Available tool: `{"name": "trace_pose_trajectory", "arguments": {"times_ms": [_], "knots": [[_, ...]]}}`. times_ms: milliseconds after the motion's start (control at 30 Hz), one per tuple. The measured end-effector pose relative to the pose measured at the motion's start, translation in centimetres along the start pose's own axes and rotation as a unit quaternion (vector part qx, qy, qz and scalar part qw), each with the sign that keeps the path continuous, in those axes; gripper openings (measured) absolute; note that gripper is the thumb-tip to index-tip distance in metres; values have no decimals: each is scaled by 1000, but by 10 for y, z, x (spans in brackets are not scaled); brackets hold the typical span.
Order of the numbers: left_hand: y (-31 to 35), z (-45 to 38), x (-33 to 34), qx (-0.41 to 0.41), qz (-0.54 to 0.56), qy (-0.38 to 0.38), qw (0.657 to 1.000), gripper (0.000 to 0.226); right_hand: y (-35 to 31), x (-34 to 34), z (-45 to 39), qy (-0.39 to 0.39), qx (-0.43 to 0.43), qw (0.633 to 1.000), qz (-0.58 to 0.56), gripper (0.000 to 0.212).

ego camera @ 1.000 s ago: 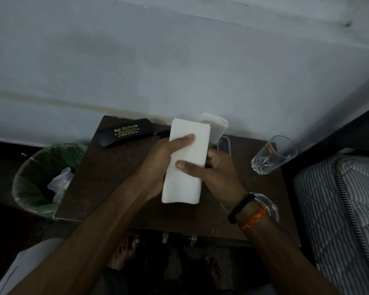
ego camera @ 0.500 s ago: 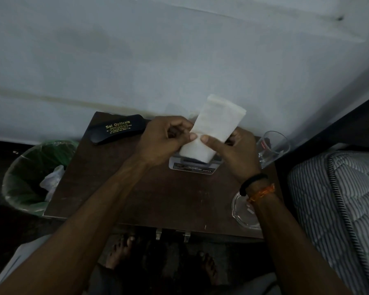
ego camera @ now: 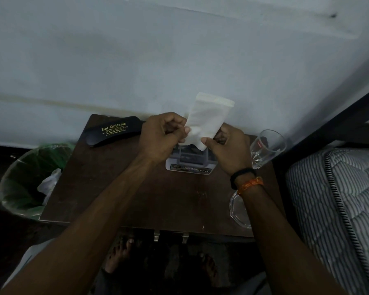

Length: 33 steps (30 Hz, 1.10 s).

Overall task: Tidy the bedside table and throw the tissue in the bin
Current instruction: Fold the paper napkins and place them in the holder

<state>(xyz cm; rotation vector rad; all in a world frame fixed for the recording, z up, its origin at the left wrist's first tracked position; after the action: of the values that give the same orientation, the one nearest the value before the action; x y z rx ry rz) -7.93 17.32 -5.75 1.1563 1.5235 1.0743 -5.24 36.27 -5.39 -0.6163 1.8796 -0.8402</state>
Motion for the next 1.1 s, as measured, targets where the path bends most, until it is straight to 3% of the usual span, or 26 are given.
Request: {"name": "trace_pose_trajectory", "arguments": {"times_ms": [100,333,467,600,867,1000,1100], "knots": [[-6,1,1,-11,-20,7,1000,6,5,4,0,-5,11,1000,12,22],[0,4,8,72,-155,-41,984,19,5,-1,-2,20,18,1000,9,15],[-1,5,9,100,-186,-25,977,16,-2,1,0,1,6,1000,13,20],[-4,4,9,71,-170,-3,983,18,-1,1,3,8,22,1000,21,32],[-21,2,14,17,-188,-2,982,18,7,8,2,6,30,999,44,23],[-19,4,16,49,-215,-1,975,18,8,12,2,3,12,996,84,15],[-22,1,15,58,-245,8,968,44,7,13,3,3,-2,994,105,15]]}}
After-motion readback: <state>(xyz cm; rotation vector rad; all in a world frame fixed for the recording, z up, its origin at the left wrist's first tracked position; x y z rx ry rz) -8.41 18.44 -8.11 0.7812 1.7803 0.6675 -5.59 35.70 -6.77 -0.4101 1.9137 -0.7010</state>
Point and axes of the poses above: each hand's wrist, its own z-axis away from the middle knuckle, its own x-axis out of the palm, y = z × x, the point moved 8 cm from there along -z, towards the middle knuckle, and after that the axes turned 10 degrees about y, right-handed, at the moved point
